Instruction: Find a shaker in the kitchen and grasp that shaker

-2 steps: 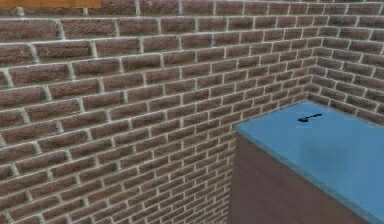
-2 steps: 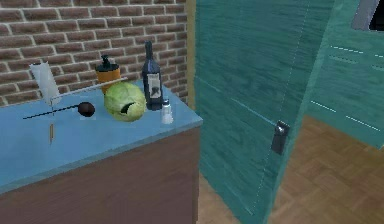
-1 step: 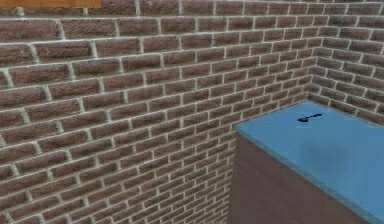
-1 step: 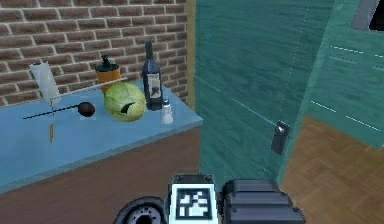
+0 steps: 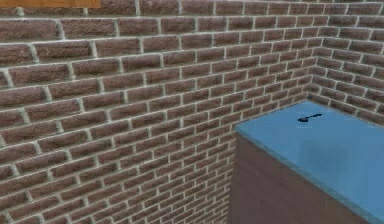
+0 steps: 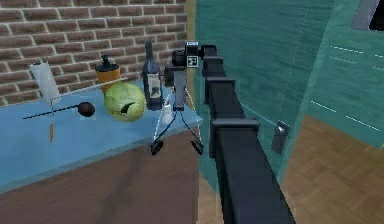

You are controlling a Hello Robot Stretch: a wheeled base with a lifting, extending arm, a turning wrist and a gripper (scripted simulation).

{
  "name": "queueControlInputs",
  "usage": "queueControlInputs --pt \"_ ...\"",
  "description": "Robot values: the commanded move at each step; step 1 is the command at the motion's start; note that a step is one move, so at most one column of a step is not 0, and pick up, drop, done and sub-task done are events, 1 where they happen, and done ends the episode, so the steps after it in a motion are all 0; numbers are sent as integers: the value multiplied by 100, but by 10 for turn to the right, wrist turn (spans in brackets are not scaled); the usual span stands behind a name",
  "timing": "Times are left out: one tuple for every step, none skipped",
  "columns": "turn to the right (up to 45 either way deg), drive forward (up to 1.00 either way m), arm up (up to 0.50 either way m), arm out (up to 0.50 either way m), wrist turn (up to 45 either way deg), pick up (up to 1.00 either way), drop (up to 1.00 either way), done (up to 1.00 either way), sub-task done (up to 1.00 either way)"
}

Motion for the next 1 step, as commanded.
queueControlInputs --pt "0 0 0 0 450 0 0 0 0"
